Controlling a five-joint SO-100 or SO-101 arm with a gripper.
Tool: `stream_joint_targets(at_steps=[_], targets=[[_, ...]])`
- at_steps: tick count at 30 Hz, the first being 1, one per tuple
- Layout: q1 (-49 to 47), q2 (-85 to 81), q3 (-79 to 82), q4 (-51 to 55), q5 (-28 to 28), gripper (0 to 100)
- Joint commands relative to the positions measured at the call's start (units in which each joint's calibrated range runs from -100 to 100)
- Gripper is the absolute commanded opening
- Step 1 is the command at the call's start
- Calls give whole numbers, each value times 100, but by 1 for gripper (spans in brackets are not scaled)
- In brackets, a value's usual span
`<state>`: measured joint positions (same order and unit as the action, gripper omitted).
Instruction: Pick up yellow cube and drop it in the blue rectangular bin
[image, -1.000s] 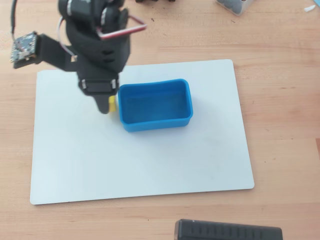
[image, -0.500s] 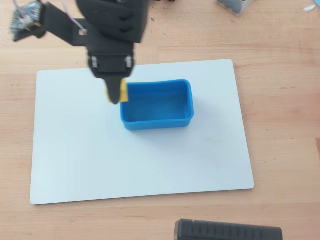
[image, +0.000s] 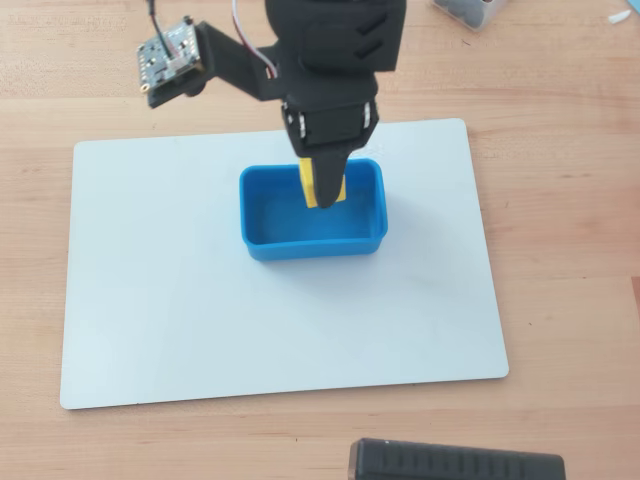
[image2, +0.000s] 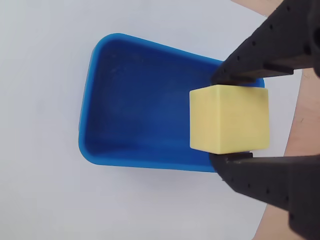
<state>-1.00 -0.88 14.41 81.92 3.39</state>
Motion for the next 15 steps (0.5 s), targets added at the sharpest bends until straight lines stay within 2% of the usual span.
stream_joint_targets(at_steps=[1,5,10,15], targets=[[40,-1115,687,-587,-39,2],[49,-1115,905,-785,-44,3],[75,-1190,932,-794,-44,18],[58,-1524,1141,-818,-63,18]])
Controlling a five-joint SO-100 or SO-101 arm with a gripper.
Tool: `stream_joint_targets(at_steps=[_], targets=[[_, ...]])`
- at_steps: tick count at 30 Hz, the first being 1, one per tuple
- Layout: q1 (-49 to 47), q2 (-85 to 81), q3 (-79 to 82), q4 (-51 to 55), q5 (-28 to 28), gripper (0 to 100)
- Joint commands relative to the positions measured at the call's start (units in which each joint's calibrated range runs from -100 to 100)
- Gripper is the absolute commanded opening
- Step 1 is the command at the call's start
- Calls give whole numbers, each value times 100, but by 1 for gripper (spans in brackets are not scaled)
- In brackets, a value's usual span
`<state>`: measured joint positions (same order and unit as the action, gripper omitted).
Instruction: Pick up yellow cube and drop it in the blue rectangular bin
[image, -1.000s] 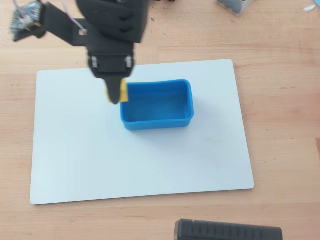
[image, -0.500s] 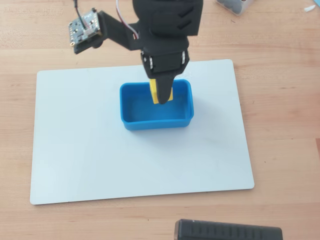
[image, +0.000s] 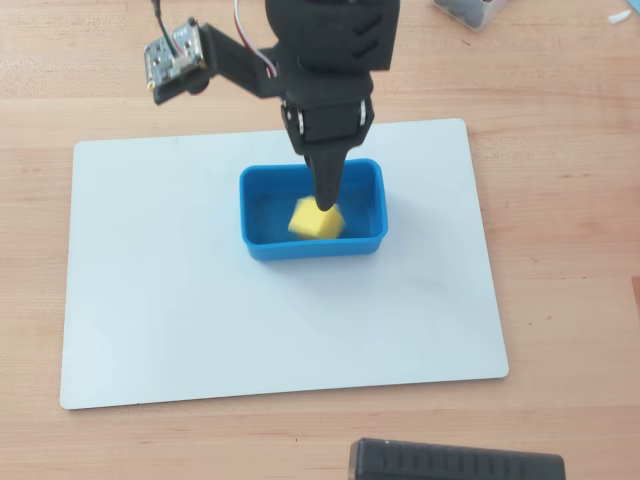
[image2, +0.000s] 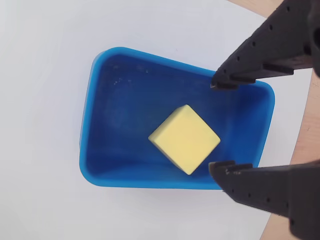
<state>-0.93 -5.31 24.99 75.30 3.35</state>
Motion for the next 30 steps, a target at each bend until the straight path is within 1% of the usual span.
stream_joint_targets(at_steps=[1,5,11,16,20,26,30], targets=[[50,-1220,156,-164,-63,18],[101,-2065,601,-197,-63,18],[247,-3691,1774,-338,-63,5],[341,-5038,2992,-594,-39,1],[436,-6273,3901,-899,-44,0],[539,-7239,5147,-1370,-29,0],[633,-7806,5765,-1494,-29,0]])
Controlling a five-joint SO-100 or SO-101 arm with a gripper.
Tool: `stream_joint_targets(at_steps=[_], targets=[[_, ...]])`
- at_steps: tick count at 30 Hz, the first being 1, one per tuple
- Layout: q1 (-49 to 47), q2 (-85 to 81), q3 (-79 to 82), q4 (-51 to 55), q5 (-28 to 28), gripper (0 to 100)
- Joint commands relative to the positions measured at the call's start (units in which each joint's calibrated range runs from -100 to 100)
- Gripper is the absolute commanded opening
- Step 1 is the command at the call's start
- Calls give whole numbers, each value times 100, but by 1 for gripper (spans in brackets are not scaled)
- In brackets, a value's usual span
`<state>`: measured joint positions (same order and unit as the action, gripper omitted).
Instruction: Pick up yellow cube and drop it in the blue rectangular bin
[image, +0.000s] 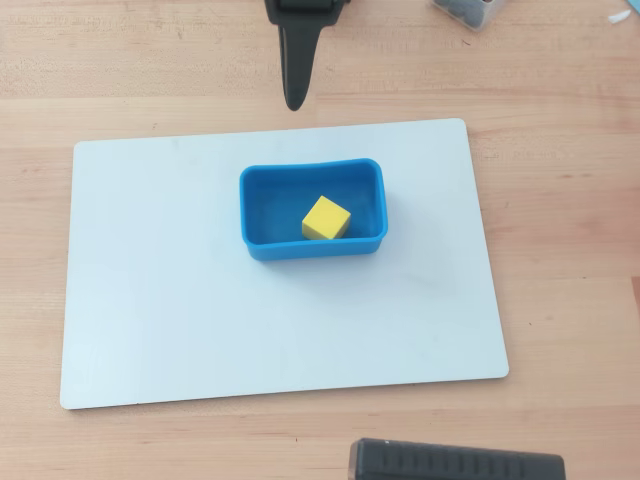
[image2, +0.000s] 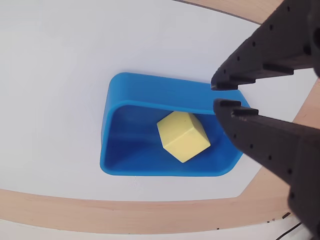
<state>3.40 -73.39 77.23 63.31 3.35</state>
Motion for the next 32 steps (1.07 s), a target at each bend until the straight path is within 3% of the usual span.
stream_joint_targets(at_steps=[1,11,32], targets=[[218,-1202,686,-270,-29,0],[252,-2131,1613,-212,-24,0],[261,-2289,1722,-130,-5,0]])
